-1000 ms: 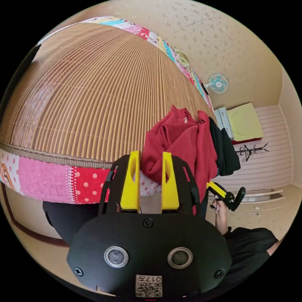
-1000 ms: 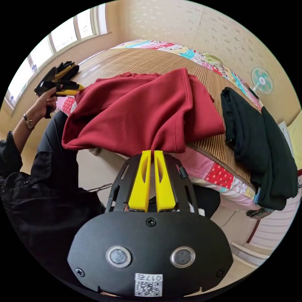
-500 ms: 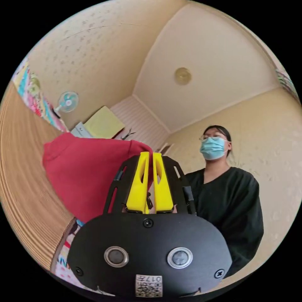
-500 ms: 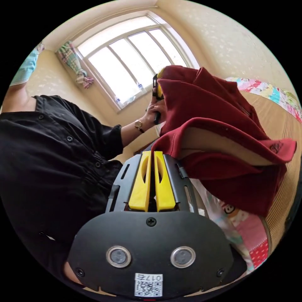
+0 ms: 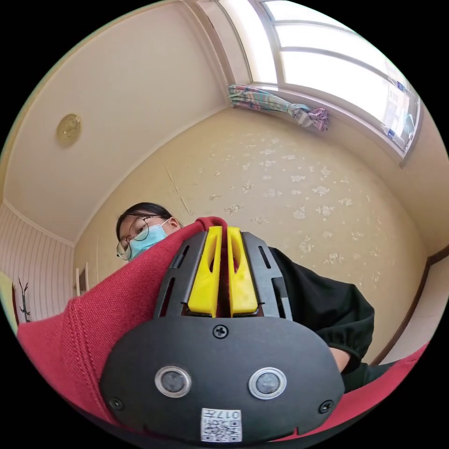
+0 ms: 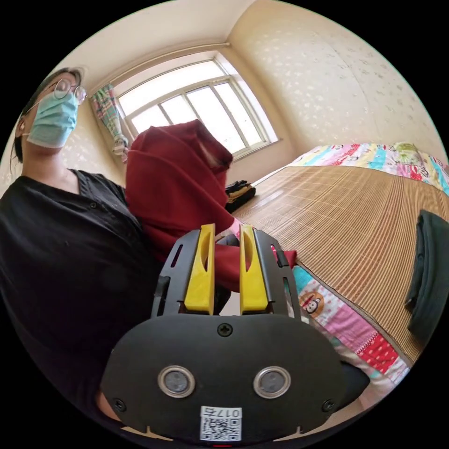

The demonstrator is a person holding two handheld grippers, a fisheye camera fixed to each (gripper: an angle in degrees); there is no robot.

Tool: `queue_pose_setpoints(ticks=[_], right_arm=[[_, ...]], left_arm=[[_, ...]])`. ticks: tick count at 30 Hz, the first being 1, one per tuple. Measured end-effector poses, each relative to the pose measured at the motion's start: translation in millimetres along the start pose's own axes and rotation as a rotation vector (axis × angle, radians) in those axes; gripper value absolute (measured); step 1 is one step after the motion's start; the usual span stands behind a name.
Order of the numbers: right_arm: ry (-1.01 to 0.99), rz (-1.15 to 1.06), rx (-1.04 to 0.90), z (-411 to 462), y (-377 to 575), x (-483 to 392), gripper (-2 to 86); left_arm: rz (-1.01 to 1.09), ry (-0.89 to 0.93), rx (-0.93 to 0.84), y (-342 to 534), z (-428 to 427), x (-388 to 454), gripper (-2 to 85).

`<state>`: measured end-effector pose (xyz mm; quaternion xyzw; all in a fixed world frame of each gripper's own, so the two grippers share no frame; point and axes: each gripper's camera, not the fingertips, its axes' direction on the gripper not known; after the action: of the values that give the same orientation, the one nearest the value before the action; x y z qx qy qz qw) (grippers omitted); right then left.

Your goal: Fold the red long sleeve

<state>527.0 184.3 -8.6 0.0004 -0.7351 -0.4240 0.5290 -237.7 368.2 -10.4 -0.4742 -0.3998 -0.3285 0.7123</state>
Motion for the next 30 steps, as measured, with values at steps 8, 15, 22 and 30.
queue_pose_setpoints(ticks=[8,15,22,30], right_arm=[[-0.041,0.057,0.013,24.7,-24.5,38.6,14.3],[-0.054,0.116,0.023,16.1,-20.7,54.0,15.3],[0.01,0.079,0.115,-29.9,-29.7,32.0,4.6],[0.4,0.063,0.607,-192.0,-80.0,-42.6,4.3]], left_arm=[[-0.083,0.131,0.076,45.5,63.3,-33.1,-0.5],[-0.134,0.139,0.02,53.6,96.3,-51.0,-0.5],[-0.119,-0.065,-0.114,28.2,95.7,-51.3,-0.4],[-0.13,-1.269,-0.453,-67.7,99.5,43.3,-0.4]])
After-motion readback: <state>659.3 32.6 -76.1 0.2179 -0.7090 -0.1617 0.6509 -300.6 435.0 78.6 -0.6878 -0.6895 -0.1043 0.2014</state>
